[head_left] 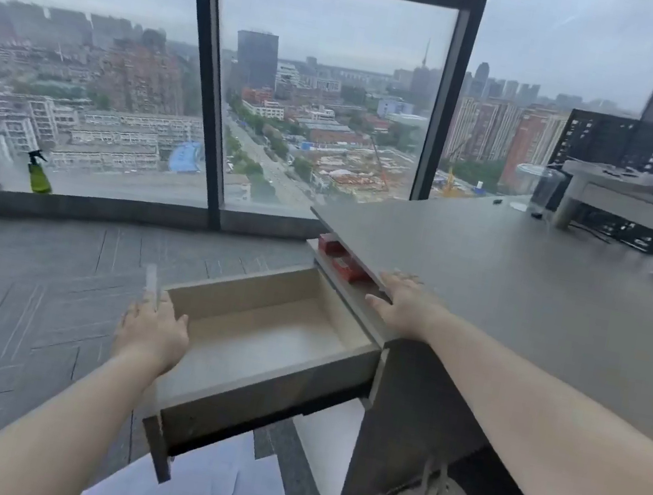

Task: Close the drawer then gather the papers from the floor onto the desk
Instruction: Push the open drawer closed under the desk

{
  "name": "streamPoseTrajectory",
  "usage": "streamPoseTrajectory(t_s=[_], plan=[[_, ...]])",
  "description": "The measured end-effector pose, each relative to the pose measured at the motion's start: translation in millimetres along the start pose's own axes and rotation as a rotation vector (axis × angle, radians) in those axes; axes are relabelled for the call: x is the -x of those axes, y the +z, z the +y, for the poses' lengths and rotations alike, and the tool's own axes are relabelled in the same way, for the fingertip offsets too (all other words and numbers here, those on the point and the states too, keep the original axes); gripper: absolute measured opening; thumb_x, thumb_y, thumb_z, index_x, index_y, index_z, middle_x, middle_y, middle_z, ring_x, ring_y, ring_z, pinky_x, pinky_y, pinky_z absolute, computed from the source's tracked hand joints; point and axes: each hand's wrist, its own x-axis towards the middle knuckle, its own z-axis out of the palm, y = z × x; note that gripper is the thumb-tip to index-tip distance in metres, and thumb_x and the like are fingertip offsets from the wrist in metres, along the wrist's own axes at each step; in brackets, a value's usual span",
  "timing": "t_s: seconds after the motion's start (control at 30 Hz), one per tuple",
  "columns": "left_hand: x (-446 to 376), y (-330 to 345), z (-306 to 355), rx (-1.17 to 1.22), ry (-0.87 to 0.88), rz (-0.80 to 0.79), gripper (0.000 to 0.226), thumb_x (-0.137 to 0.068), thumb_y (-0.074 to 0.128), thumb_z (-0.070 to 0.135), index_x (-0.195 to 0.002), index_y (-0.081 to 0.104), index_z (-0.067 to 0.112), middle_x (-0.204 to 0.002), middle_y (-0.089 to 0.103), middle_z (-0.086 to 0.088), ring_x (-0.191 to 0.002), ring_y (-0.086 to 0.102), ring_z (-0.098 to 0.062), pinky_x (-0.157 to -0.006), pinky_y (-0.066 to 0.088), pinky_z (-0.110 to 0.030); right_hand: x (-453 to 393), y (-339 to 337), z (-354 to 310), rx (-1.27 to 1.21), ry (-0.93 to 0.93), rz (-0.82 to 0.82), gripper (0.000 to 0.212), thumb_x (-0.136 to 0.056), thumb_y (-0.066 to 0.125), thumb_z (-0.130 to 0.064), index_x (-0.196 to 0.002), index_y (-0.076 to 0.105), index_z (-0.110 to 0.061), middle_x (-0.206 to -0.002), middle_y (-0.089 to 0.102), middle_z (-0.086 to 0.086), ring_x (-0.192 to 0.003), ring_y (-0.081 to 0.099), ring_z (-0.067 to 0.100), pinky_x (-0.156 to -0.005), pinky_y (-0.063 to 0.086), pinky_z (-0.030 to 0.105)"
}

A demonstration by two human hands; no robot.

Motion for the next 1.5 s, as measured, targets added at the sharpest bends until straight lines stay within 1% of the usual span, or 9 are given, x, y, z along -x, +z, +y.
streamPoseTrajectory(t_s=[0.33,0.47,0.67,0.93,1.13,1.2,1.3,1.43,1.5], plan=[[-18.7,15.1,-28.6,0.447,-0.251,-0.127,0.048,-0.098,0.028,0.024,-0.128,0.052,-0.004,-0.139,0.05,-0.025,-0.129,0.044,-0.04,-0.106,0.034,-0.043,-18.4,6.3,-0.7,0.122,0.025,-0.035,0.071,-0.096,0.021,-0.055,-0.155,0.006,-0.018,-0.165,0.003,-0.002,-0.152,0.003,0.015,-0.122,0.004,0.043],[-12.8,10.9,-19.2,0.788,-0.21,-0.268,0.045,-0.098,0.026,0.007,-0.141,0.038,-0.002,-0.147,0.038,-0.004,-0.14,0.033,-0.026,-0.114,0.023,-0.035,-28.6,5.4,1.1,0.097,-0.008,-0.053,0.07,-0.096,0.019,-0.055,-0.155,0.007,-0.018,-0.165,0.004,-0.003,-0.151,0.004,0.013,-0.123,0.003,0.039],[-17.6,20.8,10.4,0.769,-0.098,-0.307,0.058,-0.087,0.027,-0.019,-0.141,0.039,0.0,-0.147,0.041,-0.006,-0.142,0.032,-0.021,-0.115,0.02,-0.032,-40.1,0.4,3.4,0.041,-0.041,-0.073,0.068,-0.097,0.013,-0.055,-0.155,0.009,-0.02,-0.164,0.005,-0.005,-0.151,0.003,0.01,-0.122,0.001,0.036],[-45.3,58.5,70.8,0.737,0.002,-0.393,0.064,-0.083,0.033,-0.015,-0.141,0.042,0.011,-0.151,0.041,-0.006,-0.142,0.032,-0.02,-0.118,0.02,-0.035,-56.2,-1.8,7.2,-0.035,-0.084,-0.064,0.06,-0.1,0.013,-0.047,-0.154,0.015,-0.021,-0.164,0.008,-0.007,-0.151,0.004,0.008,-0.121,0.001,0.034],[-59.2,82.1,114.3,0.752,0.049,-0.418,0.067,-0.083,0.034,-0.013,-0.142,0.043,0.019,-0.154,0.036,-0.006,-0.141,0.034,-0.024,-0.105,0.032,-0.028,-71.3,-2.1,10.6,-0.071,-0.11,-0.057,0.056,-0.101,0.014,-0.043,-0.154,0.018,-0.024,-0.163,0.011,-0.009,-0.151,0.007,0.008,-0.121,0.002,0.033],[-61.3,86.6,128.9,0.771,0.072,-0.439,0.068,-0.083,0.034,-0.013,-0.142,0.043,0.02,-0.153,0.036,-0.007,-0.111,0.057,-0.018,-0.076,0.047,-0.01,-73.5,-2.5,11.7,-0.063,-0.119,-0.058,0.055,-0.102,0.015,-0.041,-0.154,0.018,-0.023,-0.163,0.011,-0.008,-0.151,0.007,0.009,-0.12,0.002,0.033],[-66.0,96.7,149.9,0.789,0.101,-0.477,0.069,-0.083,0.034,-0.013,-0.142,0.041,0.023,-0.153,0.036,-0.01,-0.062,0.035,0.0,-0.036,0.031,0.0,-73.9,-2.3,12.3,-0.055,-0.131,-0.058,0.054,-0.102,0.016,-0.039,-0.154,0.017,-0.023,-0.164,0.011,-0.008,-0.151,0.007,0.01,-0.12,0.003,0.034],[-67.0,109.0,174.9,0.777,0.142,-0.471,0.07,-0.084,0.033,-0.013,-0.145,0.037,0.022,-0.156,0.032,-0.004,-0.065,0.039,0.002,-0.038,0.032,0.002,-75.2,-1.3,12.5,-0.062,-0.132,-0.057,0.054,-0.102,0.016,-0.038,-0.154,0.016,-0.022,-0.164,0.01,-0.007,-0.151,0.006,0.01,-0.121,0.002,0.034],[-67.8,113.4,185.9,0.76,0.171,-0.442,0.07,-0.084,0.033,-0.012,-0.145,0.036,0.021,-0.156,0.032,-0.002,-0.092,0.056,-0.005,-0.058,0.041,-0.001,-76.4,-0.4,13.4,-0.059,-0.133,-0.054,0.054,-0.102,0.016,-0.039,-0.154,0.017,-0.023,-0.164,0.01,-0.008,-0.151,0.006,0.01,-0.121,0.002,0.034]])
